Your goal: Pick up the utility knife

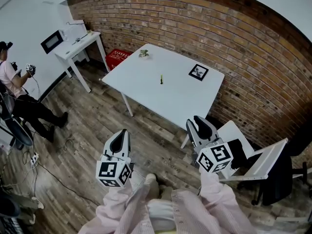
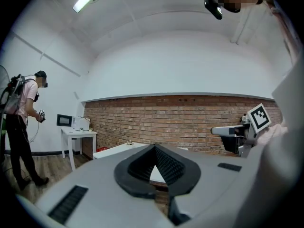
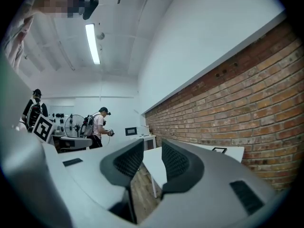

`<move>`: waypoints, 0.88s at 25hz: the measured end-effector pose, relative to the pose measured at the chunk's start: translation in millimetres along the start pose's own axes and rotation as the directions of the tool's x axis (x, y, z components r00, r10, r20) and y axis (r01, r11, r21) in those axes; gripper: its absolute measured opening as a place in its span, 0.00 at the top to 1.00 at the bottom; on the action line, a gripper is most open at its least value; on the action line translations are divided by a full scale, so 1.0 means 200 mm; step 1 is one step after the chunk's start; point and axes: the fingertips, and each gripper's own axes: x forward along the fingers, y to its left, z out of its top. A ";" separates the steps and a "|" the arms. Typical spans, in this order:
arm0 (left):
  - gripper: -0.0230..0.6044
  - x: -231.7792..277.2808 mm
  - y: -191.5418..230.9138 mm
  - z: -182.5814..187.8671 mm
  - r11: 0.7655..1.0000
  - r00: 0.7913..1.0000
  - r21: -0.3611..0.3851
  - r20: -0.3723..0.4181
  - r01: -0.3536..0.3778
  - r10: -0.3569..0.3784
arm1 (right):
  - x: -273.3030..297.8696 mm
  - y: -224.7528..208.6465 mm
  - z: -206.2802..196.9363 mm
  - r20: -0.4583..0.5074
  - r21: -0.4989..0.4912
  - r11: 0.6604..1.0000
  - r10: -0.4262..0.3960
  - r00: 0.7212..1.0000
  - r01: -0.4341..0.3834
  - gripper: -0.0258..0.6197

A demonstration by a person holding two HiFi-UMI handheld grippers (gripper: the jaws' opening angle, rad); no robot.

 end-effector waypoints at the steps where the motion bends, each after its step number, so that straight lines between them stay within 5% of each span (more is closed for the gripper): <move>1: 0.98 0.00 0.01 0.00 1.000 1.000 -0.001 -0.003 -0.003 0.003 | 0.01 0.00 -0.01 -0.007 -0.005 1.000 -0.002 1.000 0.002 0.80; 10: 0.98 0.05 0.06 -0.06 1.000 0.999 -0.021 -0.042 -0.011 0.010 | 0.10 -0.03 -0.06 -0.039 0.002 1.000 -0.024 0.999 0.024 0.69; 22: 0.98 0.44 0.28 -0.10 0.999 0.997 -0.041 -0.068 0.024 -0.027 | 0.45 -0.19 -0.17 -0.084 0.030 0.997 -0.073 0.994 0.076 0.68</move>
